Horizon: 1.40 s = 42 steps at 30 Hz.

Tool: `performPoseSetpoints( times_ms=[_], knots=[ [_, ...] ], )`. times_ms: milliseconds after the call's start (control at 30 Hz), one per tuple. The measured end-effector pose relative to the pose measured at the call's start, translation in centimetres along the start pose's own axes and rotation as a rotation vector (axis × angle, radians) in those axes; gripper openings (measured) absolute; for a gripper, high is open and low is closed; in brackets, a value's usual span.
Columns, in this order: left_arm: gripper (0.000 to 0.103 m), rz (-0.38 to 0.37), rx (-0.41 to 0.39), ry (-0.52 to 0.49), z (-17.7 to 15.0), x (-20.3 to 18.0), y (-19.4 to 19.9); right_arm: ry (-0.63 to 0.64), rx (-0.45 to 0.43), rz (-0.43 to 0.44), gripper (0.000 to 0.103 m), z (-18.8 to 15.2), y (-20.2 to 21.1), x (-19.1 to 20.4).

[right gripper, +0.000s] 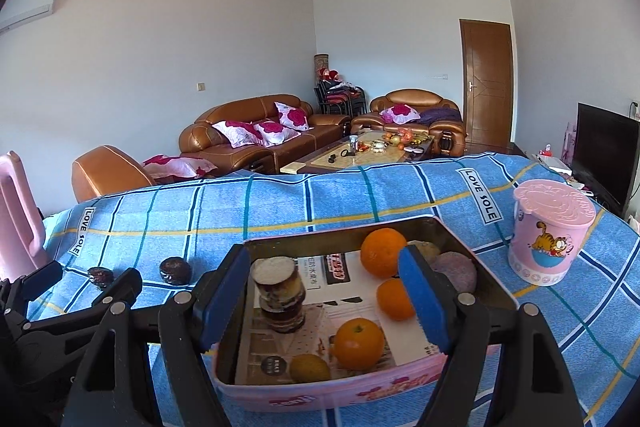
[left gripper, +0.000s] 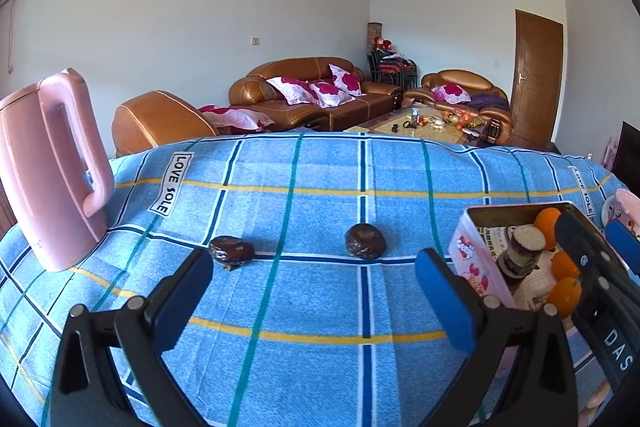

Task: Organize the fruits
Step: 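Lift both open tools out of the tin toward the two brown cakes, then grasp a round brown chocolate cake with the right tool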

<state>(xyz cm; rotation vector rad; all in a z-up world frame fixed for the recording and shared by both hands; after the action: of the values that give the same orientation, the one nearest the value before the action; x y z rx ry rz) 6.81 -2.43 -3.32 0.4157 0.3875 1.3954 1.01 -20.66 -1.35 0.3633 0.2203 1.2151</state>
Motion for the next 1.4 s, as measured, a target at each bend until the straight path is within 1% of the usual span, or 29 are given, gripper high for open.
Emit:
performPoseSetpoints(
  times_ms=[333, 600, 800, 900, 1000, 1100, 1267, 1367, 1400],
  knots=[
    [0.103, 0.059, 0.016, 0.038, 0.0, 5.4, -0.7, 0.032, 0.007, 0.055, 0.078, -0.3, 0.0, 5.4],
    [0.103, 0.130, 0.068, 0.112, -0.2, 11.0, -1.9, 0.054, 0.033, 0.102, 0.078, -0.7, -0.2, 9.2],
    [0.103, 0.178, 0.103, 0.133, -0.2, 14.2, -3.1, 0.068, 0.070, 0.137, 0.078, -1.0, -1.2, 11.7],
    [0.103, 0.217, 0.122, 0.134, -0.3, 15.6, -3.6, 0.078, 0.113, 0.152, 0.078, -1.3, -2.2, 13.0],
    [0.103, 0.243, 0.151, 0.153, -0.7, 17.0, -4.0, 0.118, 0.187, 0.141, 0.078, -1.6, -4.3, 14.3],
    [0.103, 0.244, 0.183, 0.185, -1.2, 17.9, -4.5, 0.147, 0.262, 0.136, 0.078, -2.0, -6.9, 15.3],
    [0.103, 0.231, 0.213, 0.173, -1.5, 17.5, -5.0, 0.159, 0.375, 0.132, 0.078, -2.6, -10.5, 16.1],
    [0.103, 0.220, 0.218, 0.152, -1.4, 17.0, -5.3, 0.170, 0.442, 0.128, 0.068, -3.3, -11.9, 16.5],
    [0.103, 0.215, 0.219, 0.148, -1.4, 16.8, -5.3, 0.172, 0.468, 0.126, 0.062, -3.6, -12.3, 16.5]
  ],
)
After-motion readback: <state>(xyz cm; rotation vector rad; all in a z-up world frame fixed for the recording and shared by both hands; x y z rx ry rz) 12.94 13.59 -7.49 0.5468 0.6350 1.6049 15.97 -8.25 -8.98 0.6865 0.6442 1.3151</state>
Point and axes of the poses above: each gripper's, at about its wrist camera, not at the fingertips, and y roughly against the way its jaws point, x to its left, z to its top, the point moved 6 cm from there along -y, roughly the way its jaws point, and after that the axes turned 4 degrees about -z, right-handed, at the moved point
